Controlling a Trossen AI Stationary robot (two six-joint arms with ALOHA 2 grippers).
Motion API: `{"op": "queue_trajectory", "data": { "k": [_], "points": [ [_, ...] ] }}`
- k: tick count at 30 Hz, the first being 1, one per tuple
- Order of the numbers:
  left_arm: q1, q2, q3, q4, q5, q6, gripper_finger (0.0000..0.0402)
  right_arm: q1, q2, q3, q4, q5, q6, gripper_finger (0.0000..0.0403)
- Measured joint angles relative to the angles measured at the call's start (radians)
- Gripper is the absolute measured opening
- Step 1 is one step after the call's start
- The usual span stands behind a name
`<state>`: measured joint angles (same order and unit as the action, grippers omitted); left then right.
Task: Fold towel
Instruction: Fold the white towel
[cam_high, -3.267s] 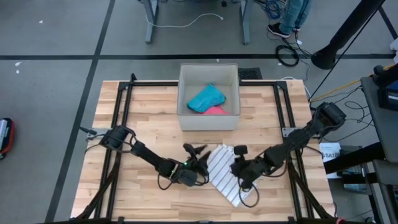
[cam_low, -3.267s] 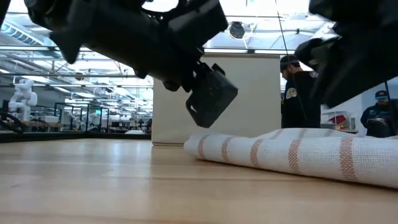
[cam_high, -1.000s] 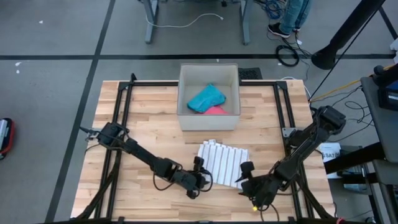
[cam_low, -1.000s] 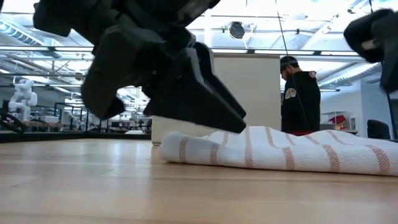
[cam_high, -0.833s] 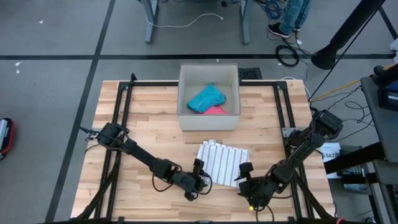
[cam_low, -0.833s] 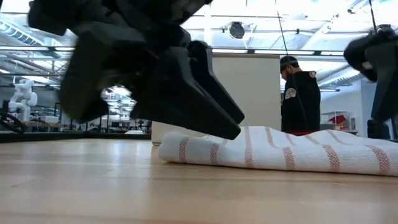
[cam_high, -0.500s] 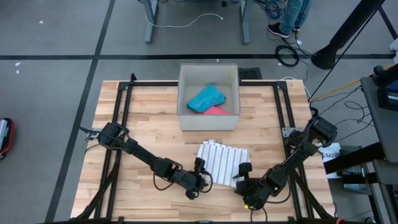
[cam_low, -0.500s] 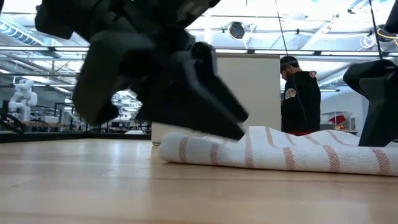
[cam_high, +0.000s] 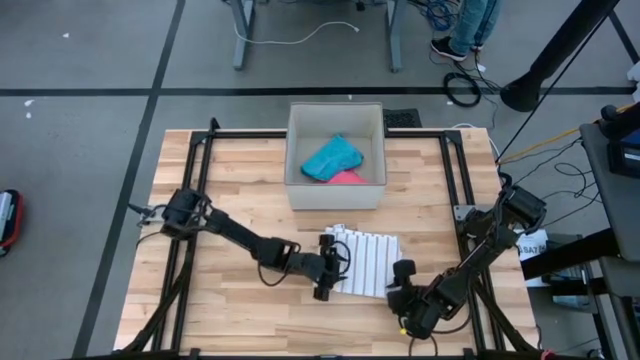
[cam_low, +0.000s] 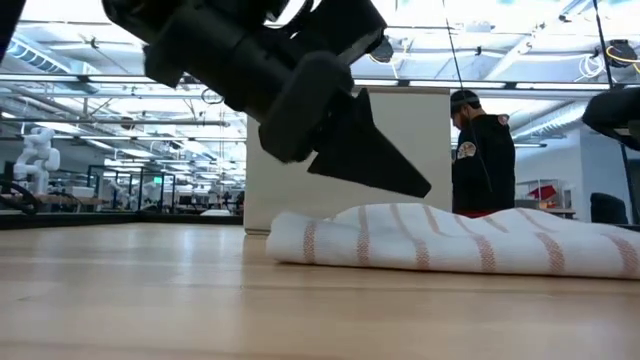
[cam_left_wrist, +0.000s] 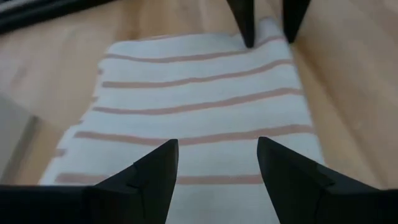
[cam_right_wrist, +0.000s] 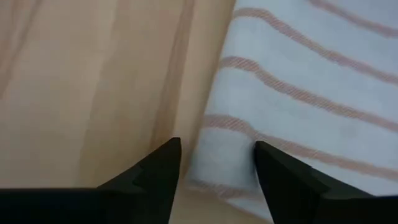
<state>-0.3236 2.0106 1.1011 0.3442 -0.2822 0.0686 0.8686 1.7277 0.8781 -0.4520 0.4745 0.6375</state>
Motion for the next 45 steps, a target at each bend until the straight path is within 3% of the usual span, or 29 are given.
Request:
{"op": "queue_trajectory", "data": {
  "k": [3, 12, 16, 21, 26, 30, 35, 39, 42, 45],
  "points": [
    [0.028, 0.0, 0.0, 0.013, 0.092, -0.024, 0.0227, 0.009, 0.004, 0.001, -0.005, -0.011, 0.028, 0.0185],
    [0.076, 0.057, 0.0, 0.043, 0.192, -0.047, 0.0227, 0.009, 0.008, 0.002, -0.033, 0.017, 0.058, 0.0151],
    [0.086, 0.107, 0.0, 0.083, 0.205, -0.083, 0.0227, 0.009, 0.009, 0.002, -0.037, 0.017, 0.058, 0.0104],
    [0.086, 0.14, 0.004, 0.114, 0.203, -0.098, 0.0227, 0.008, 0.009, 0.001, -0.043, 0.003, 0.022, 0.0015],
    [0.086, 0.14, 0.004, 0.109, 0.204, -0.119, 0.0227, 0.002, 0.001, 0.063, -0.18, 0.09, -0.02, 0.0007],
    [0.086, 0.141, 0.004, 0.106, 0.205, -0.12, 0.0227, -0.019, 0.0, 0.16, -0.276, 0.233, -0.145, 0.0005],
    [0.086, 0.142, 0.003, 0.109, 0.208, -0.12, 0.0227, -0.101, 0.0, 0.208, -0.124, 0.317, -0.435, 0.0004],
    [0.086, 0.143, 0.002, 0.113, 0.207, -0.126, 0.0227, -0.182, 0.011, 0.208, 0.092, 0.29, -0.677, 0.0003],
    [0.086, 0.143, 0.002, 0.114, 0.207, -0.129, 0.0227, -0.251, 0.053, 0.209, 0.204, 0.177, -0.793, 0.0004],
    [0.086, 0.143, -0.001, 0.113, 0.206, -0.123, 0.0227, -0.311, 0.096, 0.209, 0.24, 0.05, -0.801, 0.0018]
  ]
}}
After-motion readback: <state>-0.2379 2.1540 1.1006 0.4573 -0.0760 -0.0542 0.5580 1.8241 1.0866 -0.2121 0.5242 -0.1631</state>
